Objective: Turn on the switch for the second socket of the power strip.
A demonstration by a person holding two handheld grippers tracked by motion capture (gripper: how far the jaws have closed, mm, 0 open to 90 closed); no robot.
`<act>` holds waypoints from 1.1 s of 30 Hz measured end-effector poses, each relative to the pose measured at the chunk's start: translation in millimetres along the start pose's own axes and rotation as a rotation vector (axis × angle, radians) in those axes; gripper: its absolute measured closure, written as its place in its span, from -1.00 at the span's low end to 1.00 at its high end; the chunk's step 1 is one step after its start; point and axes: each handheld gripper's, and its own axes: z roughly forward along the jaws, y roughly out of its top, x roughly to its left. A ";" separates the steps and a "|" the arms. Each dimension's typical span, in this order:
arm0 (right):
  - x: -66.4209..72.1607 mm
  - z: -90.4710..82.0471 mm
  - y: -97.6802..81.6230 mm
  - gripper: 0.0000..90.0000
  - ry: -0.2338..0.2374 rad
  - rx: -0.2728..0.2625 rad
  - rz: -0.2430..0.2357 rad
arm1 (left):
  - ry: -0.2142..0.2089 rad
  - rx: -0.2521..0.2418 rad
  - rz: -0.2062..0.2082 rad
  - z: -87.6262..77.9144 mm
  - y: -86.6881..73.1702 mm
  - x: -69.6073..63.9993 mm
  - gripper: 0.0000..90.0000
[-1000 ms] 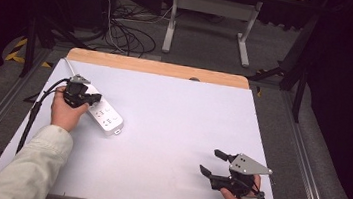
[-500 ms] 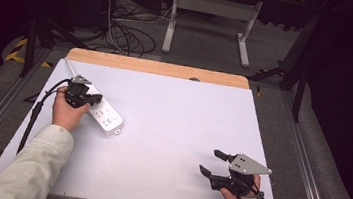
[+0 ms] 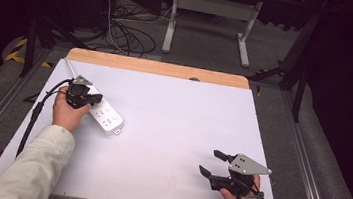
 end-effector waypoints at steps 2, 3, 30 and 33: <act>-0.1 0.1 -0.1 -0.38 -0.001 0.001 -0.002 | 0.009 0.000 0.006 0.4 0.0 -2.0 0.99; -0.1 0.2 -0.1 -0.38 -0.001 0.001 -0.002 | 0.013 0.004 0.007 0.3 0.0 -2.9 0.99; 1.3 1.0 -0.3 -0.38 0.000 0.007 -0.005 | 0.044 -0.003 0.023 3.8 -1.7 -8.4 1.00; 1.5 1.0 -0.2 -0.38 0.000 0.009 -0.005 | 0.037 -0.006 0.016 4.1 -1.7 -6.8 1.00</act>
